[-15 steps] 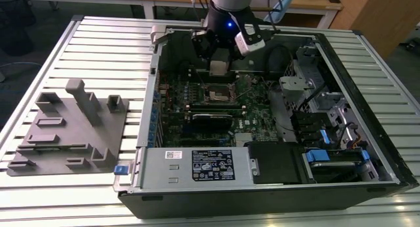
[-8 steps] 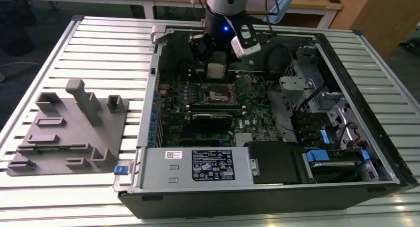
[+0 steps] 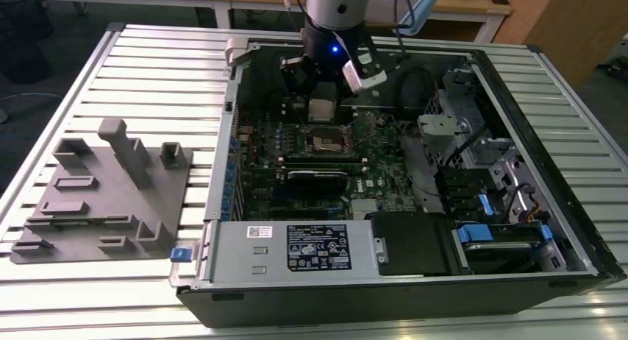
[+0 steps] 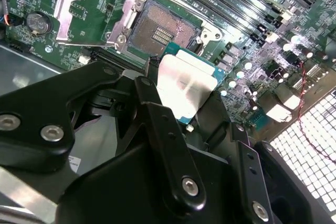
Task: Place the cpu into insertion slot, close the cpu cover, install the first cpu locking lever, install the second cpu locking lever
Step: 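Place the cpu into insertion slot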
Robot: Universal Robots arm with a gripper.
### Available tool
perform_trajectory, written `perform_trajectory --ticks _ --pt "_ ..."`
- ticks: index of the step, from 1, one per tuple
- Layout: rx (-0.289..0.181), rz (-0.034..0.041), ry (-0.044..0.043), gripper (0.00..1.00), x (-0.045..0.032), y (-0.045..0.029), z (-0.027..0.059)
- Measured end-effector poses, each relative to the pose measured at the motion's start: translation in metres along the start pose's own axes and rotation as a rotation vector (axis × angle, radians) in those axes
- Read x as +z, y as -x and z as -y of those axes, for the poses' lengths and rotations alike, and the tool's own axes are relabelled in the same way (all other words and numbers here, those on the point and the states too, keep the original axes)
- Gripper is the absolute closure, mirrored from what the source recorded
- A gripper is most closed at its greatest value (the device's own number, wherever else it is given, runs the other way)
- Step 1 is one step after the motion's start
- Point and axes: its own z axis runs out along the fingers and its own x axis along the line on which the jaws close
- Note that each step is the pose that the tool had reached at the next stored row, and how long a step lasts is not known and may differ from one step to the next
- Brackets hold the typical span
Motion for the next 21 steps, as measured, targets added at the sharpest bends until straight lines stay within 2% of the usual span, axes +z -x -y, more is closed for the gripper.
perform_trajectory --ticks 5,6,10,11,12,17,21 --pt "0.0 0.0001 -0.0047 0.46 0.0003 -0.0001 0.0" --pt "0.0 0.0001 -0.0133 0.46 0.0003 -0.0001 0.0" --pt "0.0 0.0 -0.069 0.46 0.0004 -0.0001 0.0" --pt "-0.001 0.0001 -0.0807 0.46 0.0006 -0.0001 0.0001" --pt "-0.001 0.0002 -0.0851 0.46 0.0011 -0.0001 0.0001" --pt "-0.001 0.004 -0.0861 0.46 0.0093 -0.0002 0.0008" --pt "-0.002 0.0138 -0.0861 0.46 0.0141 -0.0003 0.0012"
